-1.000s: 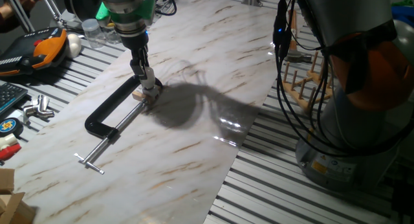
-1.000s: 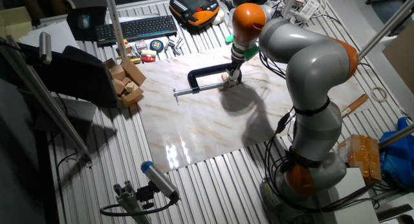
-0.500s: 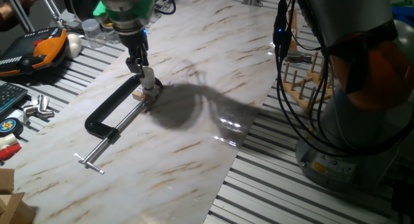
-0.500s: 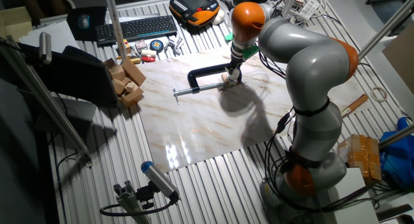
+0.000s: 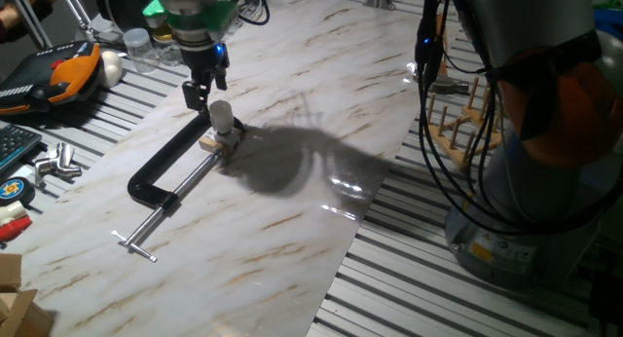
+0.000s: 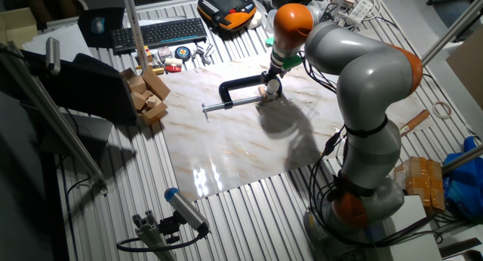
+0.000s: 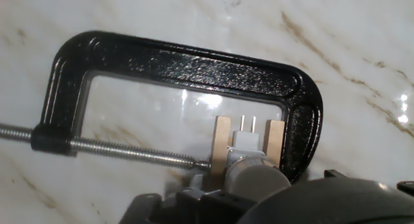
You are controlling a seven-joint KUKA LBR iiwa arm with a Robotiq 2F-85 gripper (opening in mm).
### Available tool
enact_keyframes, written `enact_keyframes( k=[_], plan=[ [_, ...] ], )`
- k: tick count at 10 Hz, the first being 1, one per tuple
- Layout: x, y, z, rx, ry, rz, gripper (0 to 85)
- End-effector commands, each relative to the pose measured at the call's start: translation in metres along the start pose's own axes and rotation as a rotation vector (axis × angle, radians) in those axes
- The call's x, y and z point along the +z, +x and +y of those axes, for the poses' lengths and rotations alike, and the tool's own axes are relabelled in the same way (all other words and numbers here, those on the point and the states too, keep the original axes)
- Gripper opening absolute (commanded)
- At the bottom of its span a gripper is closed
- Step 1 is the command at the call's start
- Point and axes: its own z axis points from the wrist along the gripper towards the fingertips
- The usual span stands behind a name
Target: Take out the light bulb by rotating it
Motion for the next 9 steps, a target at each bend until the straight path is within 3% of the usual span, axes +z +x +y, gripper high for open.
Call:
enact_keyframes(
  k=[1, 2, 3, 4, 6, 9],
  plan=[
    [-0.0016, 0.0000, -0.0005, 0.886, 0.090, 0.047, 85.0],
    [-0.0041, 0.0008, -0.0007, 0.982, 0.118, 0.062, 68.0],
    [-0.0049, 0.0008, -0.0008, 1.149, 0.124, 0.038, 85.0],
    [-0.0054, 0.0011, -0.0008, 1.285, 0.137, 0.038, 85.0],
    [-0.0035, 0.0012, -0.0012, 1.543, 0.175, 0.082, 85.0],
    [-0.0040, 0.0015, -0.0007, 1.987, 0.260, 0.075, 85.0]
  ],
)
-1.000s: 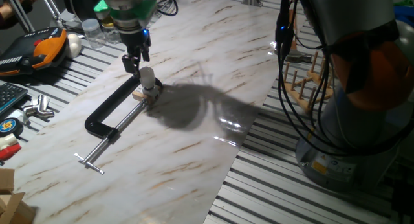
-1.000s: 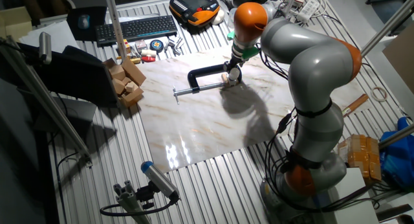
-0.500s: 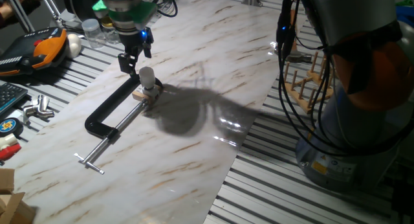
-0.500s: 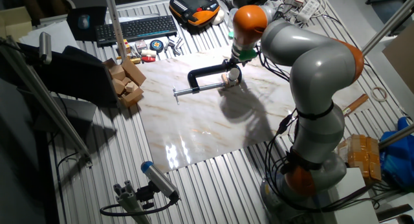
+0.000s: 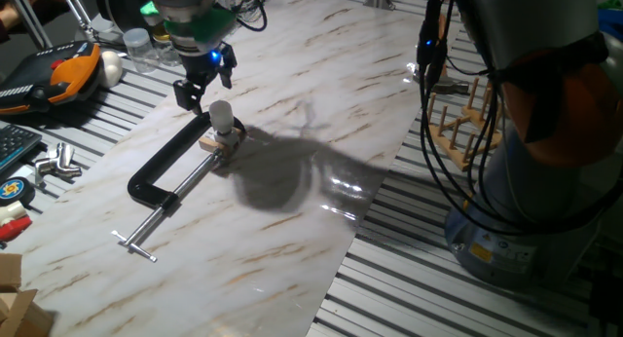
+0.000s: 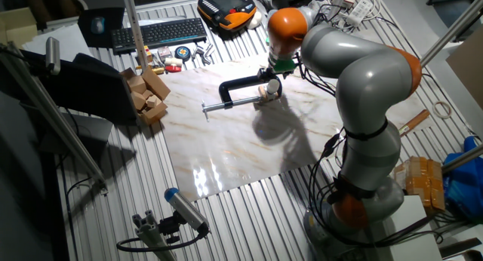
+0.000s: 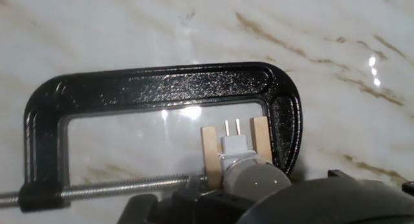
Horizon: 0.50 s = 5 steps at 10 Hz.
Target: Take out the light bulb by rotating it
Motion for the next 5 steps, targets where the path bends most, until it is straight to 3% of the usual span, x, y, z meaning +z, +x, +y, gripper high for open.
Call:
enact_keyframes(
  k=[1, 2, 5],
  plan=[
    [0.0012, 0.0005, -0.0006, 1.801, 0.281, 0.125, 85.0],
    [0.0023, 0.0005, -0.0007, 1.894, 0.266, 0.125, 85.0],
    [0.0044, 0.0015, -0.0004, 2.056, 0.281, 0.140, 85.0]
  ],
)
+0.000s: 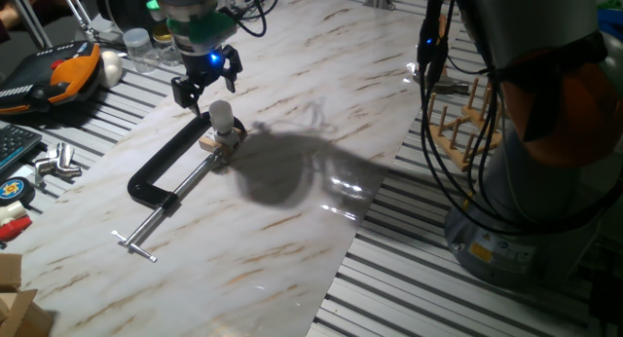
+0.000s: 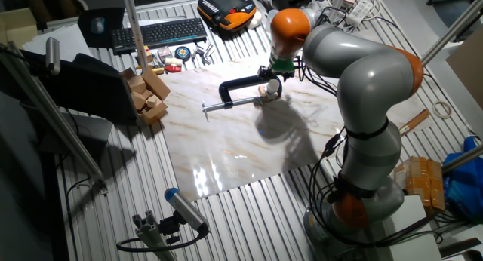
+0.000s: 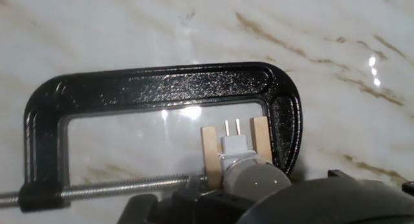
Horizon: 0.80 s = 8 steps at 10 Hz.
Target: Take out the light bulb by rotating it
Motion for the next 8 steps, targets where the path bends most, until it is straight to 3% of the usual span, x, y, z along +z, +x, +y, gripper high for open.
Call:
enact_keyframes(
  k=[1, 2, 4, 6, 8],
  plan=[
    [0.0002, -0.0001, -0.0002, 1.920, 0.252, 0.095, 85.0],
    [0.0003, 0.0000, -0.0004, 1.963, 0.254, 0.099, 68.0],
    [0.0001, 0.0008, -0.0007, 2.021, 0.253, 0.125, 68.0],
    [0.0002, 0.0007, -0.0008, 2.064, 0.255, 0.127, 68.0],
    [0.0006, 0.0009, -0.0006, 2.135, 0.207, 0.127, 68.0]
  ],
)
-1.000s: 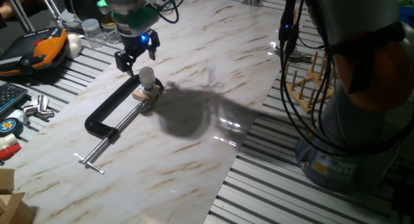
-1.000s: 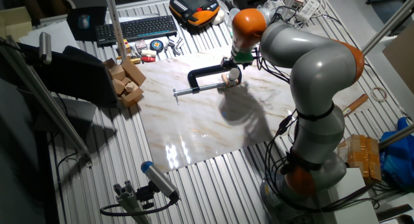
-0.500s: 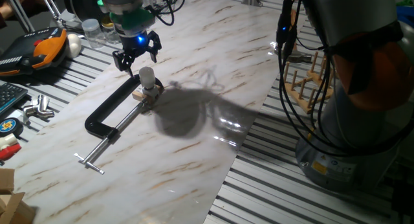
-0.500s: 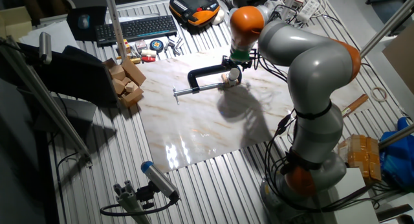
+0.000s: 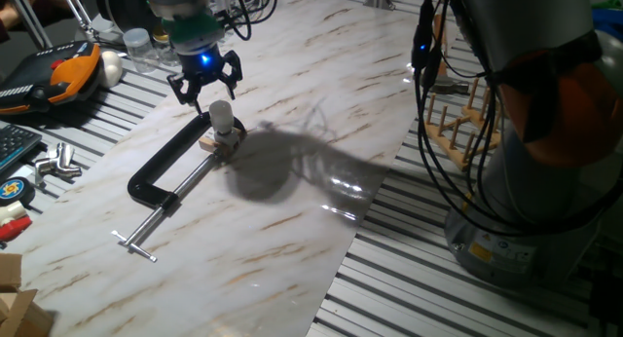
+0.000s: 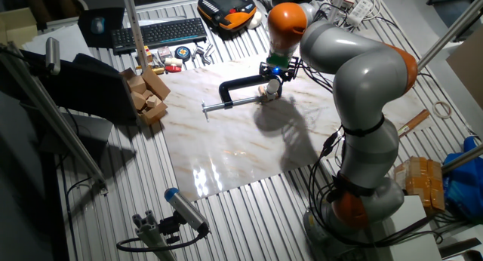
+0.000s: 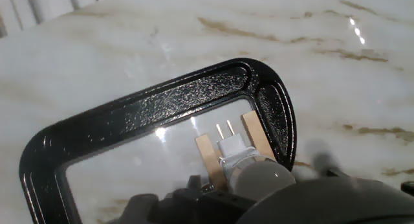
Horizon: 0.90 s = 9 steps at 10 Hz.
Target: Take out the light bulb by rotating it
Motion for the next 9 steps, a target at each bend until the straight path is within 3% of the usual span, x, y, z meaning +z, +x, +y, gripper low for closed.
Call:
enact_keyframes(
  k=[1, 2, 6, 9],
  plan=[
    [0.0003, -0.0002, 0.0001, 1.900, 0.109, 0.057, 68.0],
    [-0.0002, -0.0003, 0.0002, 1.938, 0.102, 0.056, 68.0],
    [-0.0012, -0.0003, 0.0004, 2.020, 0.124, 0.033, 68.0],
    [-0.0012, -0.0003, 0.0002, 2.052, 0.130, 0.034, 68.0]
  ],
)
